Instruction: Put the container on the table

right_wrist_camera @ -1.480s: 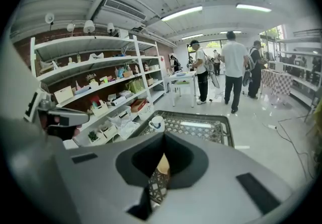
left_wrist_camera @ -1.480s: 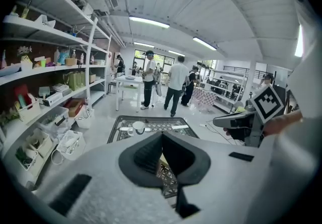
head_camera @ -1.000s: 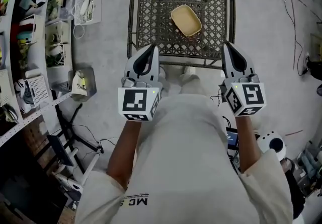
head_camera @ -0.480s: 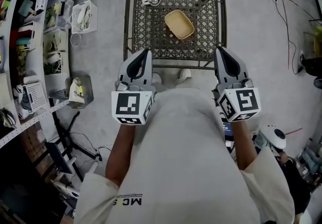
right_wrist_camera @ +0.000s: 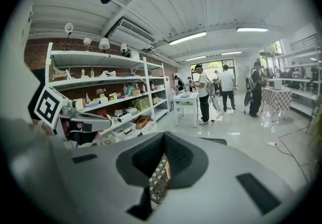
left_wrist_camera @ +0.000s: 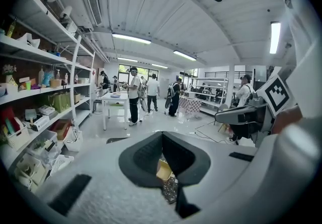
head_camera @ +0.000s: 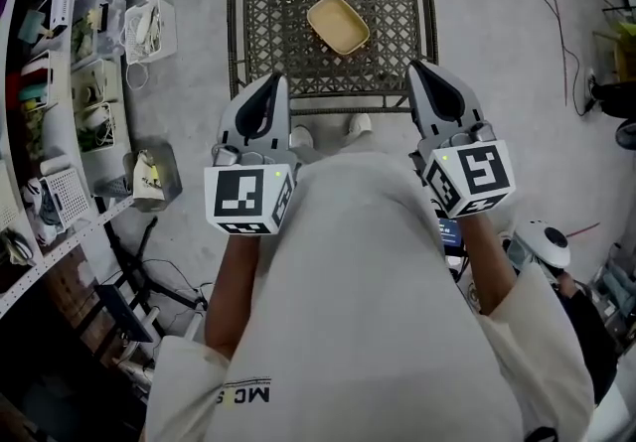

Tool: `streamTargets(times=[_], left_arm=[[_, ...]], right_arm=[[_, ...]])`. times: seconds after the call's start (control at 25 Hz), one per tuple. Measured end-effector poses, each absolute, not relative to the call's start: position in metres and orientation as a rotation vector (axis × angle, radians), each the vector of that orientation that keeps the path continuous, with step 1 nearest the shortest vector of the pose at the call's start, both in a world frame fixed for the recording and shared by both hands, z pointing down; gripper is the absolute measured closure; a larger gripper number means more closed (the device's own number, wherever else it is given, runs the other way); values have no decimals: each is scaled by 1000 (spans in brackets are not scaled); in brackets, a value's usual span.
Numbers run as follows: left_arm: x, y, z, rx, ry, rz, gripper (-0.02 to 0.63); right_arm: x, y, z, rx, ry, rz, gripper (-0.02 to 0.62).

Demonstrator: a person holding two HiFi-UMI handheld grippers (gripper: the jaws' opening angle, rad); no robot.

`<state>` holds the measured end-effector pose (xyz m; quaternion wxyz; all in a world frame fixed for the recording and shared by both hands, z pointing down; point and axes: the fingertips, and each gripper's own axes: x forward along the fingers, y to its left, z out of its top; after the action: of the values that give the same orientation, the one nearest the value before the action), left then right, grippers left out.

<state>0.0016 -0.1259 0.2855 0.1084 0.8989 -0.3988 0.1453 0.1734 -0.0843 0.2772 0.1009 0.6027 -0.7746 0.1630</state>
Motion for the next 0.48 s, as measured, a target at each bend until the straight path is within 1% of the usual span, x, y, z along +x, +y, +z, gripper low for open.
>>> streamTargets(times=[0.48], left_arm=[[-3, -127, 282, 2626, -1203, 403, 586]], right_arm=[[170, -85, 276, 1777, -2292, 485, 578]])
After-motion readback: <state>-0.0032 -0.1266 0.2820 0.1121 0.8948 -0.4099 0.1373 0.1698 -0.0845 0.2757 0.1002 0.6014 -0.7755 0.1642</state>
